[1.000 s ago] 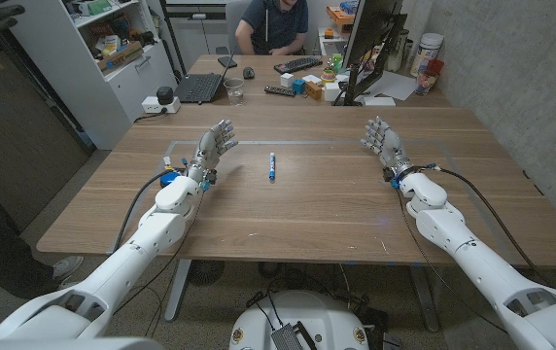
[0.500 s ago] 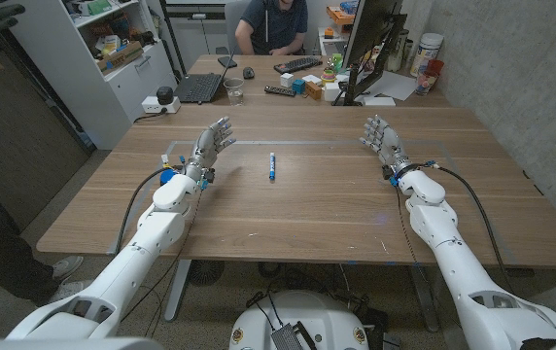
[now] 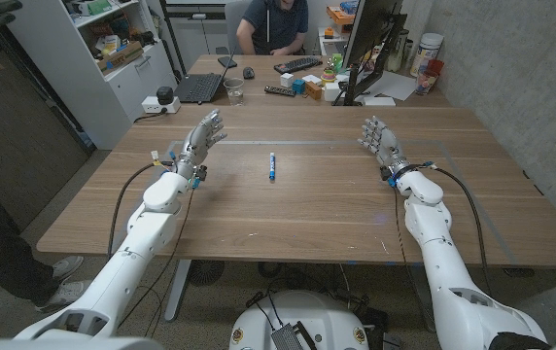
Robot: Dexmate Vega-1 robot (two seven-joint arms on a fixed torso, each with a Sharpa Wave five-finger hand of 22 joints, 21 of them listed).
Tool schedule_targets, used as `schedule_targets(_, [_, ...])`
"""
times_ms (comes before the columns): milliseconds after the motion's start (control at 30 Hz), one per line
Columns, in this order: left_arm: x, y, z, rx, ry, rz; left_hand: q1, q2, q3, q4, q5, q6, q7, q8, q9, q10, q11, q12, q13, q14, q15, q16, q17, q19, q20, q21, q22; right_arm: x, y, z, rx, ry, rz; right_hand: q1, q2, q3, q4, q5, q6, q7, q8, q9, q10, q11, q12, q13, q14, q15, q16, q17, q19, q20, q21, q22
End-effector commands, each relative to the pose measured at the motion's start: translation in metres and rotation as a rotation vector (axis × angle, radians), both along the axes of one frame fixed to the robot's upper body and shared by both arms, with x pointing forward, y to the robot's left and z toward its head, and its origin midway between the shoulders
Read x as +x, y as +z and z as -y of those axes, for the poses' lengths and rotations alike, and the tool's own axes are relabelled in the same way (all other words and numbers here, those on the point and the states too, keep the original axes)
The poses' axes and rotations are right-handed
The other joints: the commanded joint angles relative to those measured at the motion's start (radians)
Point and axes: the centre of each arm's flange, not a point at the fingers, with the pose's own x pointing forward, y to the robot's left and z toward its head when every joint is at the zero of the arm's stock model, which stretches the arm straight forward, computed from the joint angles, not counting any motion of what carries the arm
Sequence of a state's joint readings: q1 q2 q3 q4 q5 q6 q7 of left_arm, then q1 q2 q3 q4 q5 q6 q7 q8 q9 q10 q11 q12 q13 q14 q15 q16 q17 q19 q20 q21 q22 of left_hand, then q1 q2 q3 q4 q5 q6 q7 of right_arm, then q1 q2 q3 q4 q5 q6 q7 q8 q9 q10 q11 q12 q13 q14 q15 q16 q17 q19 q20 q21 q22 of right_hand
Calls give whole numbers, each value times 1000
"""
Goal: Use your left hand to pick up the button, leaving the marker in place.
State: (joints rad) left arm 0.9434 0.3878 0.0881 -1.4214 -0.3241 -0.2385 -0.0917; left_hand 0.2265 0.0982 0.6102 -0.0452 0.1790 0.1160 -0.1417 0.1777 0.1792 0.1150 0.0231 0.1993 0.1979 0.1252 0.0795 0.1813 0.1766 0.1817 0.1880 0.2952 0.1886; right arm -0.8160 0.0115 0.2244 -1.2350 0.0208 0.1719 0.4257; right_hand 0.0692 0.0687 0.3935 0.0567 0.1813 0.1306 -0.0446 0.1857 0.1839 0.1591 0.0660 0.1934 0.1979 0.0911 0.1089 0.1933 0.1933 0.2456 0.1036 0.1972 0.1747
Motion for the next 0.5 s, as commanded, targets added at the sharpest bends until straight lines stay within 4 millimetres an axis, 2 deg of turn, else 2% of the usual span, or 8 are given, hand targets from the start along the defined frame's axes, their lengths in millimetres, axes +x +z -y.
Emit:
schedule_targets(33, [-26,17,-19,53,100,67,16,-4,3,-15,6,-7,-13,0,2,-8,-2,0,5,-9,2,-1,3,-2,13,-3,5,-3,2,-3,-9,5,8,8,-3,6,-2,4,7,1,7,5,6,0,6,4,2,9,5,2,4,4,4,4])
schedule_targets(367, [-46,35,-28,115,196,133,28,-9,4,-35,4,-17,-28,1,2,-17,-7,0,5,-15,1,0,4,-4,14,-7,5,-4,1,-3,-2,3,11,8,-3,6,-2,4,7,1,8,5,6,0,6,4,2,8,6,2,4,6,4,4])
schedule_targets(500, [-52,41,-32,140,235,152,34,-10,5,-44,3,-27,-44,-1,2,-23,-11,0,5,-18,-1,0,4,-5,14,-9,5,-4,2,-3,0,2,15,8,-4,6,-3,4,7,1,8,5,5,2,6,4,2,8,6,2,4,5,4,4])
